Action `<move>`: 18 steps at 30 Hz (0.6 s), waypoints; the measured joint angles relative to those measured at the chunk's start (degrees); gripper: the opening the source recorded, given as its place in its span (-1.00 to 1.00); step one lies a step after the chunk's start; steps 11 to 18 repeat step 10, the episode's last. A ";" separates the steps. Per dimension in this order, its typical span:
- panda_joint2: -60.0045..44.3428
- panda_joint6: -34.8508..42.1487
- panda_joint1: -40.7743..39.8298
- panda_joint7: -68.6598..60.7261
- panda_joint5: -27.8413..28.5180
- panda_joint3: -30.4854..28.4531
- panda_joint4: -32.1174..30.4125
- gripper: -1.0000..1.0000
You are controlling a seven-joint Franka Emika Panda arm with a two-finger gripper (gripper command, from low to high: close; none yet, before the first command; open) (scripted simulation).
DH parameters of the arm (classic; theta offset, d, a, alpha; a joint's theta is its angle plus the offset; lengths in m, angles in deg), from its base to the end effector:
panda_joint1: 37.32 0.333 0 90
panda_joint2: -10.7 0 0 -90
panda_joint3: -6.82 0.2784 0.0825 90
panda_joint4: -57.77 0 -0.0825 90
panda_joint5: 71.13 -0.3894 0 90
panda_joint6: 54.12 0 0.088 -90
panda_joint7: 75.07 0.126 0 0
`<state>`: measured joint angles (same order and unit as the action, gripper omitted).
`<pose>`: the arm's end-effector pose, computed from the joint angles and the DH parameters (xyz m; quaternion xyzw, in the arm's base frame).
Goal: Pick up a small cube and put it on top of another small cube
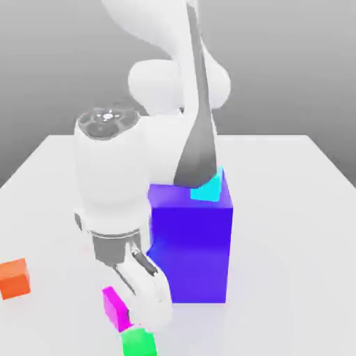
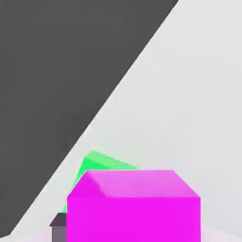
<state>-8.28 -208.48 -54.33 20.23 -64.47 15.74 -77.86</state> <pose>0.4945 -0.0612 0.1288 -0.6570 0.7539 -0.0007 0.0007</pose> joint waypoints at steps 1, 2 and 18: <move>0.00 0.00 0.00 0.00 0.00 0.00 0.00 1.00; 0.00 0.00 0.00 0.00 0.00 0.00 0.00 1.00; 4.34 4.18 -0.54 -1.11 -1.60 1.03 -0.15 1.00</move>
